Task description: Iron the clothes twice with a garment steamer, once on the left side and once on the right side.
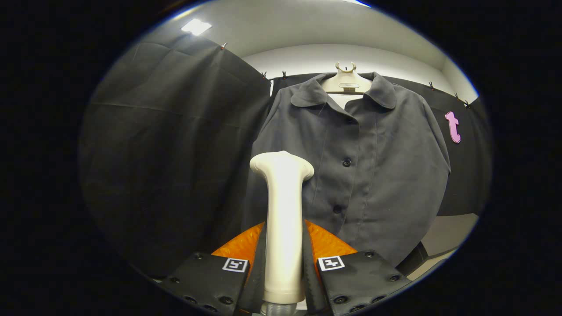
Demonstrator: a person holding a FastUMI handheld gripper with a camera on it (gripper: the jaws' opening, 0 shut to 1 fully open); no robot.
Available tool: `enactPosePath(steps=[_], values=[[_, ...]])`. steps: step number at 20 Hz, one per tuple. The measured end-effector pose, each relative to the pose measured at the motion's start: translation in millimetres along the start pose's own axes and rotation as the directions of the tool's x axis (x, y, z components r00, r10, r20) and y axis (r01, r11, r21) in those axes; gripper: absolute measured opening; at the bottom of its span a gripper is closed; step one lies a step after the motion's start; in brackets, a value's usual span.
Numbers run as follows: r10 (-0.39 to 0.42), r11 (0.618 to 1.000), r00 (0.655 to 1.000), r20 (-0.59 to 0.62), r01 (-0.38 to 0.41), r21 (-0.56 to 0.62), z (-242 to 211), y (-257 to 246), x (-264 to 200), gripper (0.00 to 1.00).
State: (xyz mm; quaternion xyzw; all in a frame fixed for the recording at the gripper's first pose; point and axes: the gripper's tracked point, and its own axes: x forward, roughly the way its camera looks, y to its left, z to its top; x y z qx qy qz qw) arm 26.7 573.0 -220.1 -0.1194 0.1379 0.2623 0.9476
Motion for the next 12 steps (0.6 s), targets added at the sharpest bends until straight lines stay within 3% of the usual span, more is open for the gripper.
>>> enactPosePath(steps=[12], values=[[0.037, 0.999, 0.987, -0.155, -0.033, 0.025, -95, 12, -34, 0.44]])
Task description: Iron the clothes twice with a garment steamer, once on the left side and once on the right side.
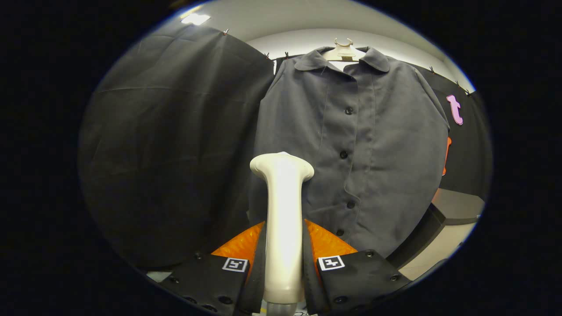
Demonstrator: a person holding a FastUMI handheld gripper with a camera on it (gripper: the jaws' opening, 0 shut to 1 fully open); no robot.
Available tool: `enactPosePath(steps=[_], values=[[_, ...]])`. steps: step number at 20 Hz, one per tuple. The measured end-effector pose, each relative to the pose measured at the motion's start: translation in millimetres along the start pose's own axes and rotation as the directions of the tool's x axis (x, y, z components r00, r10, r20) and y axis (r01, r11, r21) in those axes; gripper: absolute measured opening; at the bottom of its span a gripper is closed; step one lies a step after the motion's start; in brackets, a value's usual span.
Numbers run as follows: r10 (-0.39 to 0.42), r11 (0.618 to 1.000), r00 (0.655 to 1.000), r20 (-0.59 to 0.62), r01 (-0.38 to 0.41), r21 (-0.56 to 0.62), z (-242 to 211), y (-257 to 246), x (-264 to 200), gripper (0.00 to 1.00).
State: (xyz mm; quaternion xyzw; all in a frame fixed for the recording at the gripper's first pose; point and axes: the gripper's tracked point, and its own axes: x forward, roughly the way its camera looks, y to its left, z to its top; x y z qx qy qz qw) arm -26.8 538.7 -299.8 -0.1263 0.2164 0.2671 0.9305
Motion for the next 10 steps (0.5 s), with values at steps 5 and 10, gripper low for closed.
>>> enactPosePath(steps=[5, 10], values=[[0.006, 1.0, 0.997, -0.074, -0.006, 0.005, -33, 4, -5, 0.45], [0.0, 1.0, 0.998, -0.062, 0.002, 0.026, -31, 8, -15, 0.45]])
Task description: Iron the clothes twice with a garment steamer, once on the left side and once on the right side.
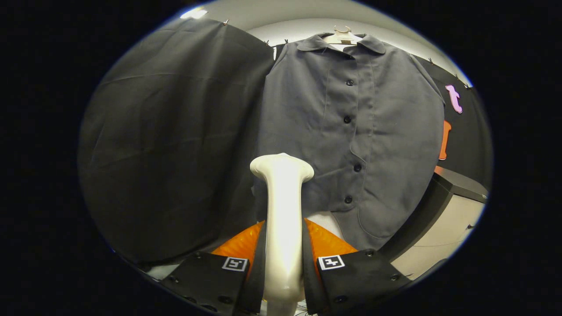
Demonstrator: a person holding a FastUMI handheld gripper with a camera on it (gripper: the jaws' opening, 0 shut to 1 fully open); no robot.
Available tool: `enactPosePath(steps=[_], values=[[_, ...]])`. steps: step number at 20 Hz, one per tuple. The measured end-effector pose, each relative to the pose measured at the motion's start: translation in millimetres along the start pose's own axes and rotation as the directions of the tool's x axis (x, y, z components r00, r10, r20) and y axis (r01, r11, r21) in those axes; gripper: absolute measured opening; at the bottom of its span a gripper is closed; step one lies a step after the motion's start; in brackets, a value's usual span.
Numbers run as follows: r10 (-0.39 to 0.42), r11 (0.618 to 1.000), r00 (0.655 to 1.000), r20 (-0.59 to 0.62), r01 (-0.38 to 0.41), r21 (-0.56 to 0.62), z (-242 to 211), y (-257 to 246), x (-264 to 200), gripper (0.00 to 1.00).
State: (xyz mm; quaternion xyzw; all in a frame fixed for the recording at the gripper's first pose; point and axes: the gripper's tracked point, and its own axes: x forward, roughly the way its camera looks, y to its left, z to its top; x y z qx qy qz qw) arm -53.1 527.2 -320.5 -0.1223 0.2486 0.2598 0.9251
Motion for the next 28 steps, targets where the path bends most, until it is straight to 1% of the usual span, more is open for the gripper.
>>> enactPosePath(steps=[3, 7, 10, 13, 16, 20, 25, 28], values=[[-0.004, 1.0, 0.997, 0.074, 0.003, 0.018, 39, -2, -21, 0.45], [-0.004, 1.0, 0.984, 0.176, 0.002, 0.009, 94, -15, -59, 0.44], [-0.024, 1.0, 0.971, 0.239, 0.021, 0.015, 122, -37, -95, 0.44], [-0.065, 0.998, 0.959, 0.276, 0.055, 0.044, 137, -68, -128, 0.44], [-0.119, 0.993, 0.95, 0.289, 0.11, 0.048, 137, -101, -156, 0.44], [-0.219, 0.976, 0.93, 0.295, 0.214, 0.05, 124, -143, -197, 0.44], [-0.322, 0.947, 0.909, 0.265, 0.313, 0.078, 92, -199, -250, 0.44], [-0.364, 0.931, 0.897, 0.251, 0.351, 0.097, 74, -224, -277, 0.44]])
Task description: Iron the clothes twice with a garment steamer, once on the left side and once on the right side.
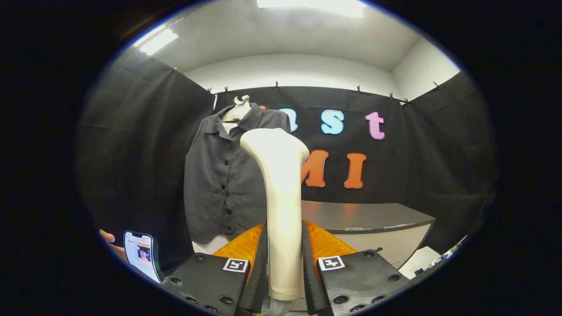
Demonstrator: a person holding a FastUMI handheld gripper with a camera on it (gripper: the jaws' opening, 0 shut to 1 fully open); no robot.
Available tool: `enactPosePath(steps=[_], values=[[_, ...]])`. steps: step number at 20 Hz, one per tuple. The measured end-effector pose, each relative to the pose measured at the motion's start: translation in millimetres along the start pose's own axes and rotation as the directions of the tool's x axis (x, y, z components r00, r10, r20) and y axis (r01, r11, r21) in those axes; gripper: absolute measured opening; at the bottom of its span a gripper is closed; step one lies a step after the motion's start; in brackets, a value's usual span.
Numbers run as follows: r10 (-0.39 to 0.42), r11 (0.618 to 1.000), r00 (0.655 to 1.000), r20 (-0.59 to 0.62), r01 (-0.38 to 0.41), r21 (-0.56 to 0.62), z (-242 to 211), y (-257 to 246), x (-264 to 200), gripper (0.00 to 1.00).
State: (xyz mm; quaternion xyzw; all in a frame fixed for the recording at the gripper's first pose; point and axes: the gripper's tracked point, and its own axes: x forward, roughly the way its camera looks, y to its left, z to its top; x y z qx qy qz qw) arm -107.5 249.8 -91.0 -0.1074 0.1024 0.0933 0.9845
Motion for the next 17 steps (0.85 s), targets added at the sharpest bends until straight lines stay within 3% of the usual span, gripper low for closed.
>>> enactPosePath(steps=[6, 17], values=[[-0.06, 0.998, 0.998, -0.019, 0.06, 0.02, -20, -43, -25, 0.44], [-0.099, 0.994, 0.995, -0.02, 0.1, 0.045, -25, -67, -40, 0.44]])
